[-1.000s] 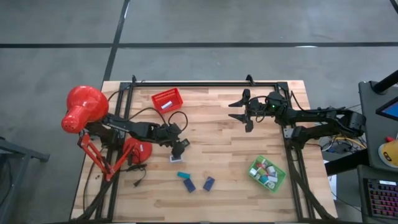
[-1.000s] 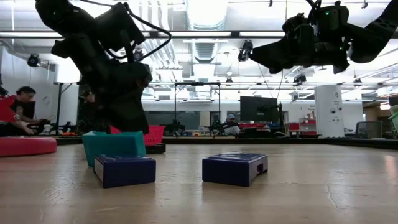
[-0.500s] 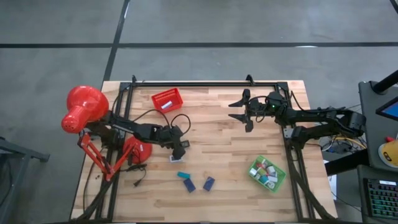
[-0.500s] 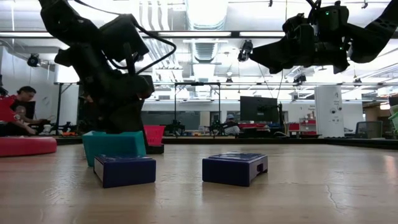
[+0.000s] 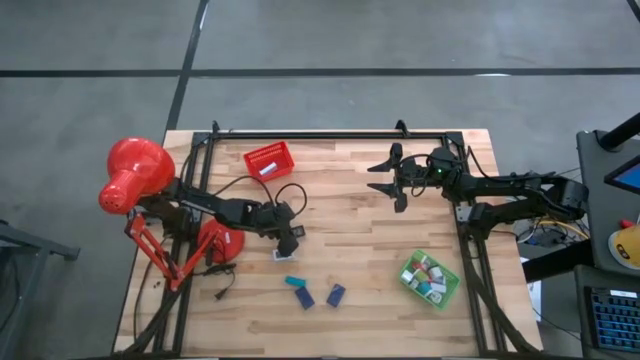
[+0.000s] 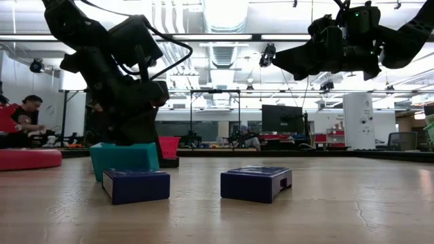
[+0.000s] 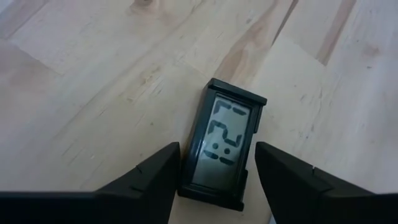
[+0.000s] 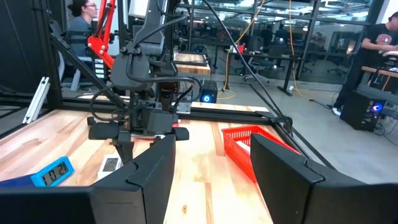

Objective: Pick & Place Office items
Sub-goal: Put the black digital clock into the red bin

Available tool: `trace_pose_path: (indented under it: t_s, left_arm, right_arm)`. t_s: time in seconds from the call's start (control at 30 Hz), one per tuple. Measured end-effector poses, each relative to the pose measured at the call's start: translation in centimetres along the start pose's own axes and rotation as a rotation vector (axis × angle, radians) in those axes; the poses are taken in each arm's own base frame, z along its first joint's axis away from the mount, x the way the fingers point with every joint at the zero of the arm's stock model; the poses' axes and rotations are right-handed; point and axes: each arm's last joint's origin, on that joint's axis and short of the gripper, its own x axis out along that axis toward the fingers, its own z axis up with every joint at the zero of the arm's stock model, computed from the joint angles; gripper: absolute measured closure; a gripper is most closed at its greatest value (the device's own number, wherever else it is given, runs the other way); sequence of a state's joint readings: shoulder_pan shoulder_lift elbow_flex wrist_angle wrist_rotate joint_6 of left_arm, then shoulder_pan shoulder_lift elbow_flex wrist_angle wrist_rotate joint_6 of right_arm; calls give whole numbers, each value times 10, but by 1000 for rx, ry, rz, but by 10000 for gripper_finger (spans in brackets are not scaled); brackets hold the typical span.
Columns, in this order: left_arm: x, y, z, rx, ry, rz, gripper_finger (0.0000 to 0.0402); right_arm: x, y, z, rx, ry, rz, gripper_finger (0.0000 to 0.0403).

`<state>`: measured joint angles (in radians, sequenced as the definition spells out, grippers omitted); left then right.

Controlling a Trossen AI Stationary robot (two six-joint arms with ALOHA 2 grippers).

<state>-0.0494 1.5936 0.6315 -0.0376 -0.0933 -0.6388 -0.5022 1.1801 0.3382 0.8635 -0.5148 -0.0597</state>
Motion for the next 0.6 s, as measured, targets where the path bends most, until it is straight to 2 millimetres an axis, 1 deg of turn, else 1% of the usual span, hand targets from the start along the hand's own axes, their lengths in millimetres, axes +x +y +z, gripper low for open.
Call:
trace_pose_path:
  t_s: [0.1,0.4,0.6]
  left_arm:
    - [0,0,0,3,0,0,196]
    - [0,0,0,14,0,0,202]
    - [0,0,0,14,0,0,233]
  right_arm:
    - [0,0,0,0,0,0,199]
    - [0,0,0,0,0,0,199]
    - [0,0,0,0,0,0,199]
